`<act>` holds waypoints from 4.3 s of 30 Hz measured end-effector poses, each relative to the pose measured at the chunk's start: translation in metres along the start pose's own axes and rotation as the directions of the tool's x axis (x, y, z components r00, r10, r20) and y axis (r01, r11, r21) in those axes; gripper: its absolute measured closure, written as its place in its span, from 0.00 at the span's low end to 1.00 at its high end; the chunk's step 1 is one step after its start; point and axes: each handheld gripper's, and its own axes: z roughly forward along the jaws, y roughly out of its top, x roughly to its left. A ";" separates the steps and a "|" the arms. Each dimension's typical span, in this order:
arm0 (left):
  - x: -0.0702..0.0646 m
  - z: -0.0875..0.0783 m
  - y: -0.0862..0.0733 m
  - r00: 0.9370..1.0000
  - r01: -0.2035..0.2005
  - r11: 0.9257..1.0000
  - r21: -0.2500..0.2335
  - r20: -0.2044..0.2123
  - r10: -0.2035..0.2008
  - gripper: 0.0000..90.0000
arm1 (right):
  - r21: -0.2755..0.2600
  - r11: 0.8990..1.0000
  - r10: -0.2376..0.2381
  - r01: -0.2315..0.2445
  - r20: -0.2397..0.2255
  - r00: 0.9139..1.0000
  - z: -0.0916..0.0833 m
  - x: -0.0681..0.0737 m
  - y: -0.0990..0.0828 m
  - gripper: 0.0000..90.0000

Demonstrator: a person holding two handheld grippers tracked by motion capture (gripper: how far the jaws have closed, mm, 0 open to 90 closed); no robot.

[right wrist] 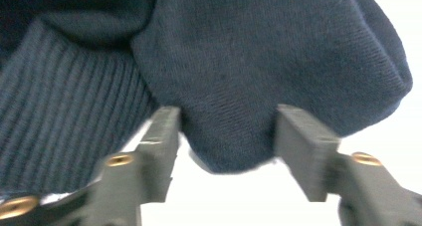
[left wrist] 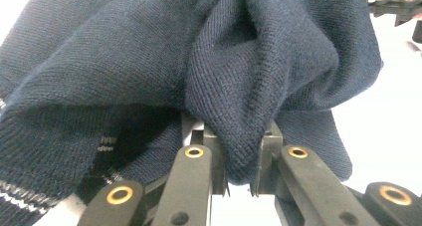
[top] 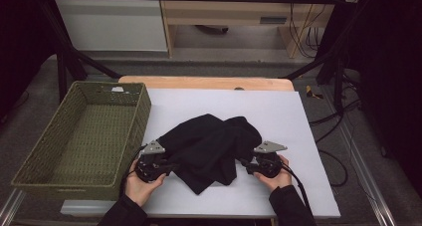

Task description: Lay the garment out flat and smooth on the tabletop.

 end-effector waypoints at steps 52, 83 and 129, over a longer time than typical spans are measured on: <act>0.003 0.005 -0.004 1.000 0.000 0.999 0.036 -0.001 0.001 0.90 | -0.040 0.989 0.138 -0.141 -0.080 0.987 0.003 -0.021 0.021 0.49; -0.037 -0.026 0.000 0.999 -0.015 0.999 -0.039 -0.050 0.013 0.49 | -0.016 0.993 0.120 -0.120 -0.030 0.992 -0.030 -0.017 0.029 0.88; -0.078 0.034 -0.009 0.975 -0.213 0.955 0.208 -0.012 0.220 0.94 | -0.028 0.991 0.127 -0.130 -0.089 0.988 -0.044 -0.015 0.025 0.92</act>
